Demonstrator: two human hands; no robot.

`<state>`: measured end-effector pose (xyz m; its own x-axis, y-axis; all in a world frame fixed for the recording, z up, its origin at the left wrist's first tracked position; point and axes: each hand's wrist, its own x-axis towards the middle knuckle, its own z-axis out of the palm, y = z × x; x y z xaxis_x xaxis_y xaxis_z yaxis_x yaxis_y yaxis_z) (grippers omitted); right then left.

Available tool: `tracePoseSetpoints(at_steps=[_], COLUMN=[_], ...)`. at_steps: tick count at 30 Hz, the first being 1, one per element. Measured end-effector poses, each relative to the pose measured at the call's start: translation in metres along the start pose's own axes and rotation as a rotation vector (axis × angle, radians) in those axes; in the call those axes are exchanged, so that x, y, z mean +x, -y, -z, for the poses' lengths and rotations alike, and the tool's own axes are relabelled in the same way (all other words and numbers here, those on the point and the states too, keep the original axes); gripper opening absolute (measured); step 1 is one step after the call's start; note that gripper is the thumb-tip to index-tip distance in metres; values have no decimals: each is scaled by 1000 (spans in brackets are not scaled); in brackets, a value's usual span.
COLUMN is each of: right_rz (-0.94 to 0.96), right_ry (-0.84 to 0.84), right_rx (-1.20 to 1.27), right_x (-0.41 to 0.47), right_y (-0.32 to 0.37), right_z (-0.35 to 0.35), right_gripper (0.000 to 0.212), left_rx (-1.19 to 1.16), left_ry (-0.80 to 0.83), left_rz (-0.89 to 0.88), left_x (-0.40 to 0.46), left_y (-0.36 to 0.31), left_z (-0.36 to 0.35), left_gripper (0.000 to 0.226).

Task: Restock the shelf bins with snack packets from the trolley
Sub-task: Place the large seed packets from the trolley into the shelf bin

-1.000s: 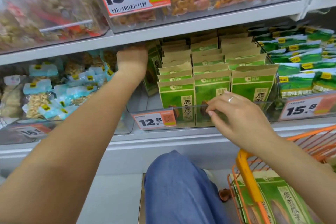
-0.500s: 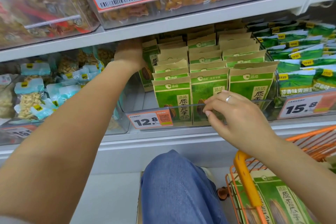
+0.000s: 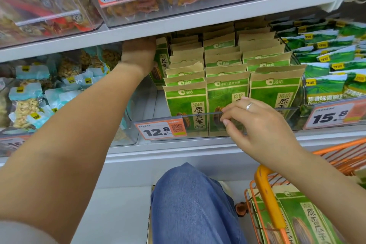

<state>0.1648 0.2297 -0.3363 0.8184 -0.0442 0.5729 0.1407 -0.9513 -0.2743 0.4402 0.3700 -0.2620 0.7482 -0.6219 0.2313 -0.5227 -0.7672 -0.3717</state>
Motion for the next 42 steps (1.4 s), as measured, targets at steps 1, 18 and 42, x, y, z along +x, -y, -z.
tracePoseSetpoints(at_steps=[1,18,42], right_rz=[-3,-107,-641], right_ry=[1,753,682], right_rx=[3,-179,576], right_x=[0,-125,-129], right_y=[0,-61,-84], right_z=[1,112,155], right_gripper=[27,38,27], left_rx=[14,-991,-1715], left_ry=[-3,-130,243], left_rz=[7,-210,-208], left_x=[0,-212,-219], left_y=[0,-101,-228], left_z=[-1,70,83], left_gripper=[80,33,29])
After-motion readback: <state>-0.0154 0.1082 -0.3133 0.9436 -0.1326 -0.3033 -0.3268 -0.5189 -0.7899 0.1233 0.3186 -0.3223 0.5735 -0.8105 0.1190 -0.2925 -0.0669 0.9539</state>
